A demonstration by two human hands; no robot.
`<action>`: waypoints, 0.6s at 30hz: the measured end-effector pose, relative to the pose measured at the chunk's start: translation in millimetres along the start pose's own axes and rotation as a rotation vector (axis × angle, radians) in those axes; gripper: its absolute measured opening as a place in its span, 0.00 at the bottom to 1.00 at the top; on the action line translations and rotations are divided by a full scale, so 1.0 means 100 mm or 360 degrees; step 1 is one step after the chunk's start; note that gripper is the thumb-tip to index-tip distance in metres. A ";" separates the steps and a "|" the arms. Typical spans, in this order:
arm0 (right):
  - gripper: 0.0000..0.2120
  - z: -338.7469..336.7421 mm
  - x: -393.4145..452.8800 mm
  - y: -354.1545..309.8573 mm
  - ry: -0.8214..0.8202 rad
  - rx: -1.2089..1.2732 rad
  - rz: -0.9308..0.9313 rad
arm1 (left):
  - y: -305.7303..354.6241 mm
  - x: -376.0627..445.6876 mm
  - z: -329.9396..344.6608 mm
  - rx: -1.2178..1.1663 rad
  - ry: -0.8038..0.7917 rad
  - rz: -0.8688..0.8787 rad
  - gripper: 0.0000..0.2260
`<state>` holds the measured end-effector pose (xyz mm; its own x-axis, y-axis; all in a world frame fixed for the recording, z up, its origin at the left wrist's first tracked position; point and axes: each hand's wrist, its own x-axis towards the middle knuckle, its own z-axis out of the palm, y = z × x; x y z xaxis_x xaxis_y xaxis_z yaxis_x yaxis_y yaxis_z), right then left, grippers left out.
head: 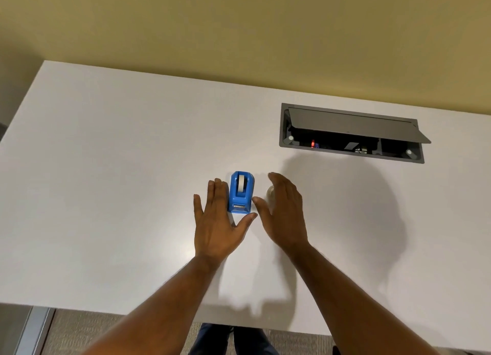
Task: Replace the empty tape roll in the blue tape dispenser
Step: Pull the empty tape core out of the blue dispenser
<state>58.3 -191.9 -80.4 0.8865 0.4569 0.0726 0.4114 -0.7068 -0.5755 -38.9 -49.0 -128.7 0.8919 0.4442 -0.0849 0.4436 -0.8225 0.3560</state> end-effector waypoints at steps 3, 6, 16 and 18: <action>0.27 -0.01 0.14 -0.09 -0.0173 0.0065 -0.0127 | 0.09 0.00 0.02 -0.0080 0.0060 -0.0081 0.41; 0.27 0.00 0.26 -0.17 -0.0285 0.0105 -0.0183 | 0.21 0.02 0.04 -0.0142 0.0124 -0.0191 0.37; 0.24 0.05 0.43 -0.22 -0.0330 0.0013 -0.0328 | 0.28 0.02 0.00 -0.0124 0.0098 -0.0283 0.38; 0.24 0.05 0.43 -0.24 -0.0315 0.0014 -0.0324 | 0.28 0.02 0.00 -0.0072 0.0053 -0.0282 0.39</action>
<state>85.8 -152.1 -67.3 0.7269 0.6862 0.0274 0.5742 -0.5853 -0.5725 -24.7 -70.8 -118.9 0.7963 0.5930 -0.1192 0.5884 -0.7138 0.3798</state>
